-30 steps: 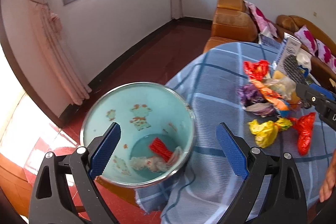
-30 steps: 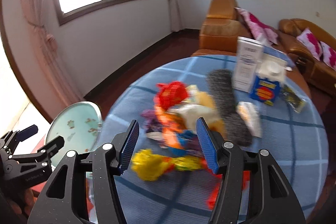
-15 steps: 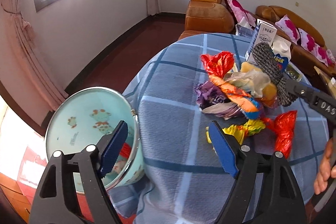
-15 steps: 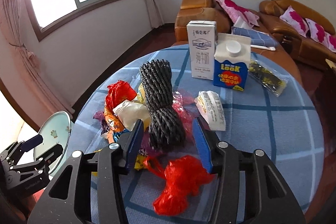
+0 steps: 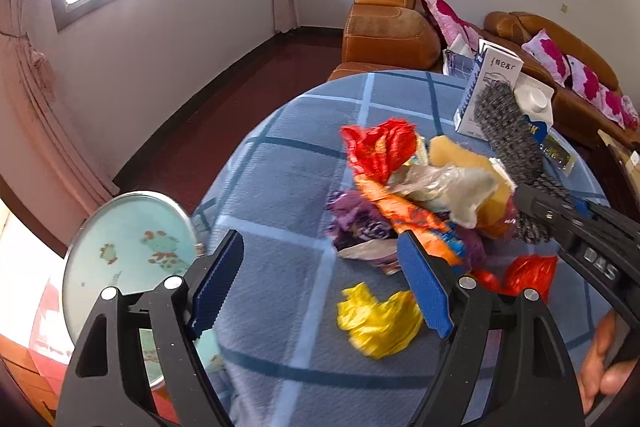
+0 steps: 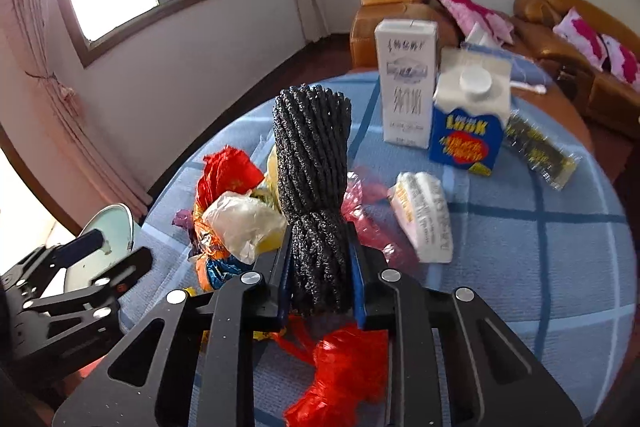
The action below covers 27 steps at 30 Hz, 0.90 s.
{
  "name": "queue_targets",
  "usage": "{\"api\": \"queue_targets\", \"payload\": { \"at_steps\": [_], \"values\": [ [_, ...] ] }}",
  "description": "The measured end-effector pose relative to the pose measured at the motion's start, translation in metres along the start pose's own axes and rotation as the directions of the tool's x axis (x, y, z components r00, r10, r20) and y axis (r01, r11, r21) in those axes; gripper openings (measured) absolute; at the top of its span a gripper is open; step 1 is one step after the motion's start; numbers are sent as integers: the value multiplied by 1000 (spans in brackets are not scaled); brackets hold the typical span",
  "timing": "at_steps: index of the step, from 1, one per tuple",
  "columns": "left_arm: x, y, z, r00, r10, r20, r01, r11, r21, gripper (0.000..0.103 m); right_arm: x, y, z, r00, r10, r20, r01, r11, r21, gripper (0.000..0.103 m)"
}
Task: Collect trash
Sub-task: 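Grasp the black mesh net with the right gripper, then grasp the orange-red snack wrapper with the left gripper while the right gripper holds the net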
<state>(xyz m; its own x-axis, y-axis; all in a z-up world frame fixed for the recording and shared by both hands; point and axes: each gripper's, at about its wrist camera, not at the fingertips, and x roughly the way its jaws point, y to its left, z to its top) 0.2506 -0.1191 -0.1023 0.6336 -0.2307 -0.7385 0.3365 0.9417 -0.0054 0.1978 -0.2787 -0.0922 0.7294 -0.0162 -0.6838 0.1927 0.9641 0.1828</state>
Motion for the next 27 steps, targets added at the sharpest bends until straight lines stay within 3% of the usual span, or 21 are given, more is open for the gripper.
{"api": "queue_targets", "payload": {
  "at_steps": [4,9,15,17,27],
  "values": [
    [8,-12,6,999,-38,5,38,999,-27,76,-25,-6,3,997,-39,74,38,999,10,24],
    [31,-34,15,996,-81,-22,80,996,-49,67,-36,-22,2,995,-58,86,54,997,49,24],
    [52,-45,7,989,-129,-67,125,990,-58,45,-38,-34,-4,996,-70,62,65,995,78,25],
    [49,-47,7,987,-153,-57,151,988,-45,31,-39,-36,-7,995,-73,61,68,994,88,25],
    [2,-27,8,988,-152,33,153,988,1,26,-46,-30,-10,993,-82,80,74,992,101,25]
  ]
}}
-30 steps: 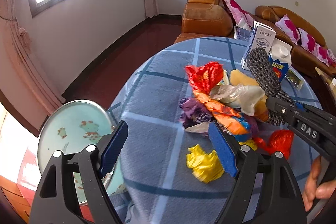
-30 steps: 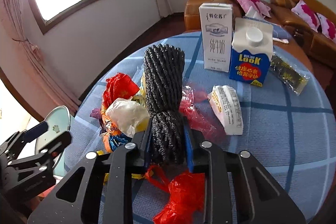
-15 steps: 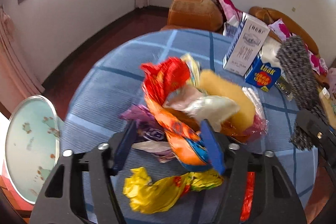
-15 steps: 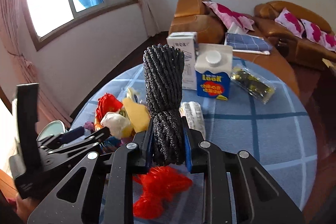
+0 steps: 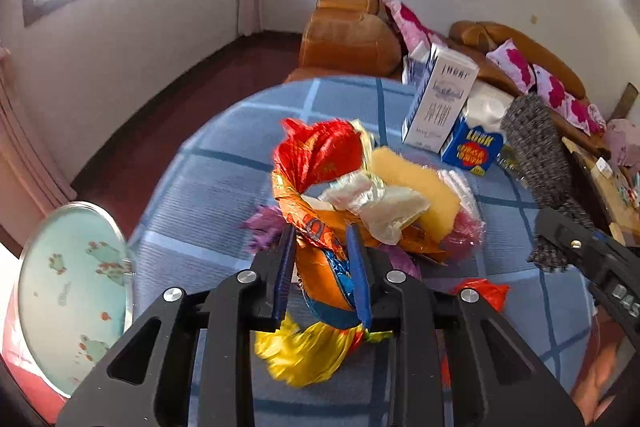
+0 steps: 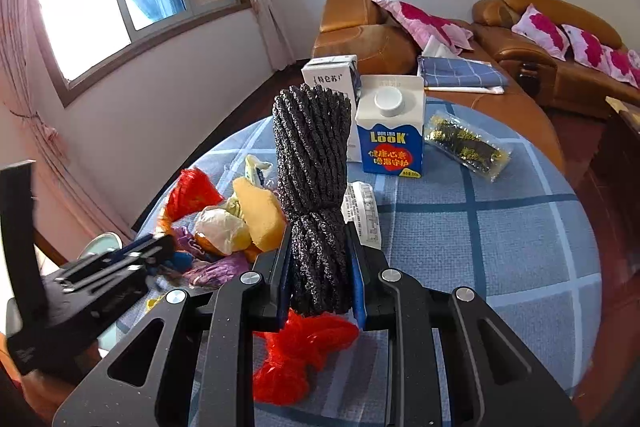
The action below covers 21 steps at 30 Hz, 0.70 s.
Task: Collect trash
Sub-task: 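Grasp the orange-red snack wrapper with the left gripper while the right gripper holds the net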
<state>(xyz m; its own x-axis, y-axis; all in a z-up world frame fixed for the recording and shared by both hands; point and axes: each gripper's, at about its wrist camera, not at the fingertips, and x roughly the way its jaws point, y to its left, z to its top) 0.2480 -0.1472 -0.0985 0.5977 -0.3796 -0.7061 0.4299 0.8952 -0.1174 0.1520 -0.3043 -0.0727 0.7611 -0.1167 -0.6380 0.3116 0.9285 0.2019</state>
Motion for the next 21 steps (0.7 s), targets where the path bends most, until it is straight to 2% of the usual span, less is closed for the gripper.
{"api": "queue_targets", "payload": {
  "at_steps": [6,21],
  "values": [
    [-37,18,-3,995,69,67,-72,997,34,26,-4,11,-6,1000,-7,0,7,1000,-9,25],
    [-72,61,-24,992,111,63,-111,994,-1,26,-8,55,-16,999,35,-29,-38,996,-85,25]
  ]
}}
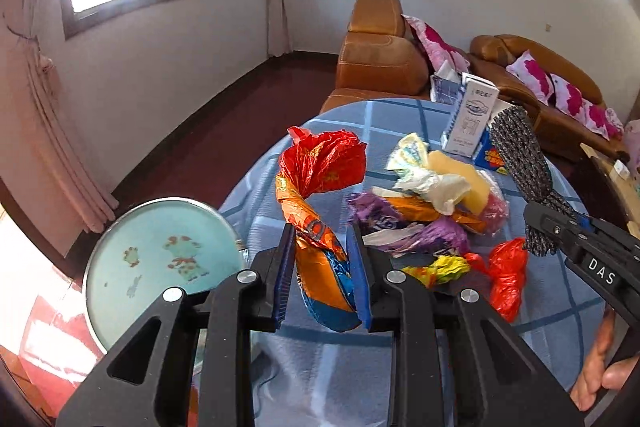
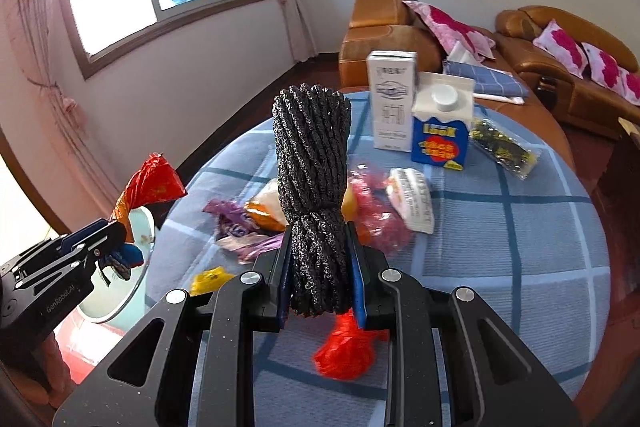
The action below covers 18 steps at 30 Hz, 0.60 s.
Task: Collect trash
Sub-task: 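Carry the net and wrapper over the wastebasket and open both grippers to drop them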
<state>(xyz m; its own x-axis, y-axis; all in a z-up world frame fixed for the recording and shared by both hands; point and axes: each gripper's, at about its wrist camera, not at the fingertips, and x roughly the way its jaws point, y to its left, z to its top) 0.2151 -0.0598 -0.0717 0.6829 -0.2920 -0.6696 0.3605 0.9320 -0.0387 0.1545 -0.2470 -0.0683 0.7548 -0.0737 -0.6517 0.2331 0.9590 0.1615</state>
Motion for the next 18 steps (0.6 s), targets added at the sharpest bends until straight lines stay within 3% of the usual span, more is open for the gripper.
{"api": "queue_targets", "payload": {
  "at_steps": [18],
  "values": [
    [-19,84,-20,991,136,-11,-137,985,-109,26,18,72,-6,992,105,-66,-112,988,-111,25]
  ]
}}
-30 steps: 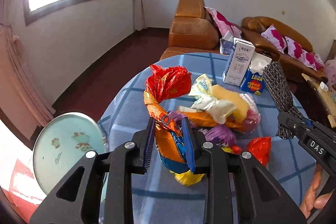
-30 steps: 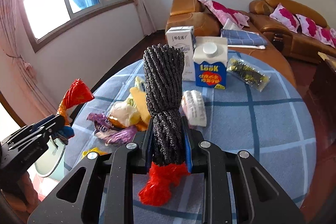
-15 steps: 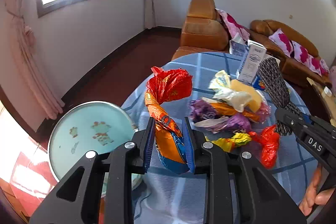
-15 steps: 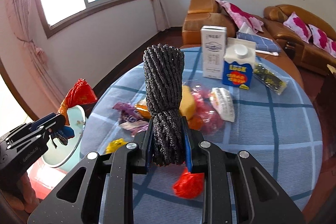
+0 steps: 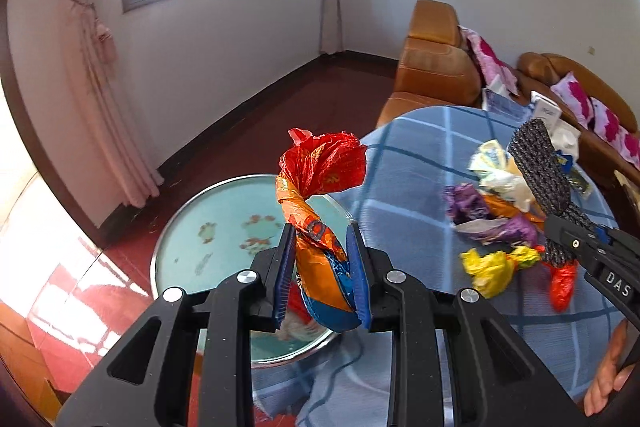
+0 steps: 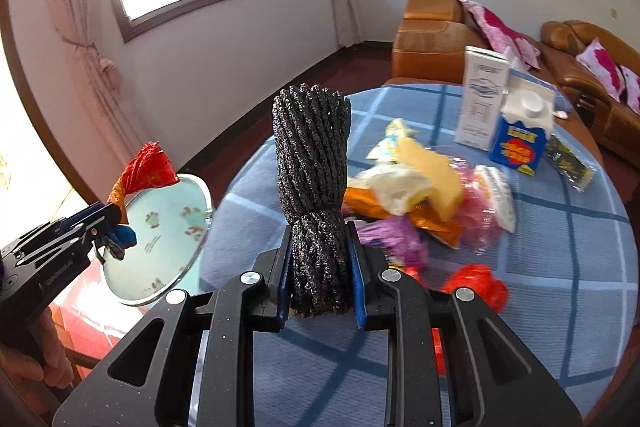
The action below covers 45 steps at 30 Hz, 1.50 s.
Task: Collect trash
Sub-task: 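Carry the net and wrapper over the wastebasket and open both grippers to drop them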
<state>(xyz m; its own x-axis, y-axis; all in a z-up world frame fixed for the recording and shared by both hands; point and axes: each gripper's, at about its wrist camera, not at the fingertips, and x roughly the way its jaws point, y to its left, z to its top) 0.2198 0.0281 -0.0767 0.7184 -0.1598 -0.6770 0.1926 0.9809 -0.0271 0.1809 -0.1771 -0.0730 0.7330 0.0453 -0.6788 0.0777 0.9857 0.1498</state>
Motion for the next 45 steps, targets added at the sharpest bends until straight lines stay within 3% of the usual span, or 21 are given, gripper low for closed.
{"api": "queue_targets", "payload": {
  "at_steps": [18,29,45],
  "values": [
    [-6,73,-15,997,80,-22,-82,991,-102,26,23,74,2,995,87,-44,-91,990,-107,25],
    [-1,84,-20,996,79,-34,-83,991,-106,26,50,113,2,988,124,-96,-138,979,-153,25],
    [26,86,-26,991,82,-106,-91,992,-89,26,101,141,-5,974,131,-186,-164,970,-180,25]
  ]
}}
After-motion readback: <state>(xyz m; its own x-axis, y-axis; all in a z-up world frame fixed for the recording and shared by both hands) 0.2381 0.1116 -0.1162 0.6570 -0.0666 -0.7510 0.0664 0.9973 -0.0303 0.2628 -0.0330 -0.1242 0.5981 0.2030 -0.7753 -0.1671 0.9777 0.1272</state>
